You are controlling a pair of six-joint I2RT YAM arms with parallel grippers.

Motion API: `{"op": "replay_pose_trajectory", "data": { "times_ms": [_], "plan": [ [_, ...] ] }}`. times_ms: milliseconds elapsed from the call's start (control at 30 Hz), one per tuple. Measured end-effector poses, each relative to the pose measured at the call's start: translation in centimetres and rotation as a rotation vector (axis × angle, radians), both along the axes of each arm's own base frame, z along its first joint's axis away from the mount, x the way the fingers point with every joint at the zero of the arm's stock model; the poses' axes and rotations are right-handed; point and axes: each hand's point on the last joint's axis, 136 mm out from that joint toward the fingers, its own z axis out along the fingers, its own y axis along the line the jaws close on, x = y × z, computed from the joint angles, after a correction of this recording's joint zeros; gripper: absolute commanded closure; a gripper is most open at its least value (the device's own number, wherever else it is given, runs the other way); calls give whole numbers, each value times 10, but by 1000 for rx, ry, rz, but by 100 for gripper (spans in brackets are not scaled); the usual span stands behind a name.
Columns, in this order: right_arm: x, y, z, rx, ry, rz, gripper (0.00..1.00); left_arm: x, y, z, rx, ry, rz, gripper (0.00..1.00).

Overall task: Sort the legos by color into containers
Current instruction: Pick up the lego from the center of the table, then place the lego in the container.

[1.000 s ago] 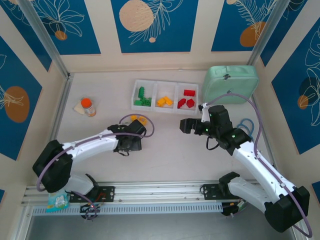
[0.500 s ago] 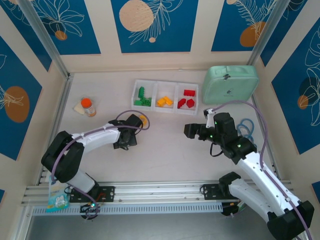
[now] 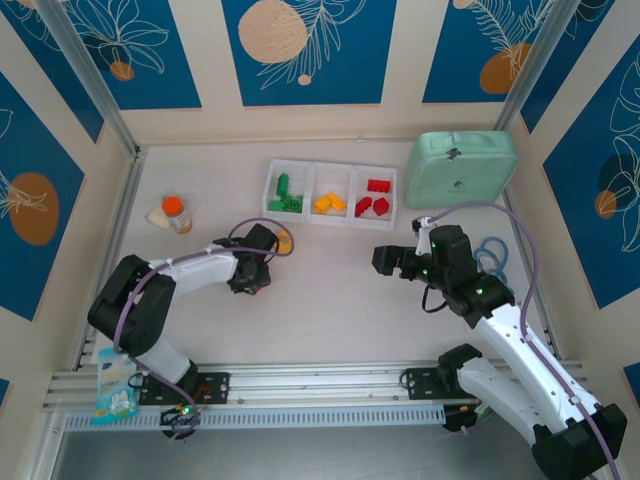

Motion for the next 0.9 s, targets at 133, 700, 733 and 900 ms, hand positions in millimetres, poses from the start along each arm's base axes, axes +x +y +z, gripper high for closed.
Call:
{"op": "replay_pose_trajectory", "data": {
  "times_ms": [133,700,733,900],
  "plan": [
    [0,0,-1,-1,4,0,1,-3,5,1,-10,-22,12,69],
    [10,3,0,4,26,-10,1,15,10,146,-38,-291,-86,78],
    [11,4,2,7,23,-12,1,27,4,157,-34,-306,-107,78],
    [13,5,12,20,5,-16,1,96,-36,186,-20,-353,-210,78]
  ]
}}
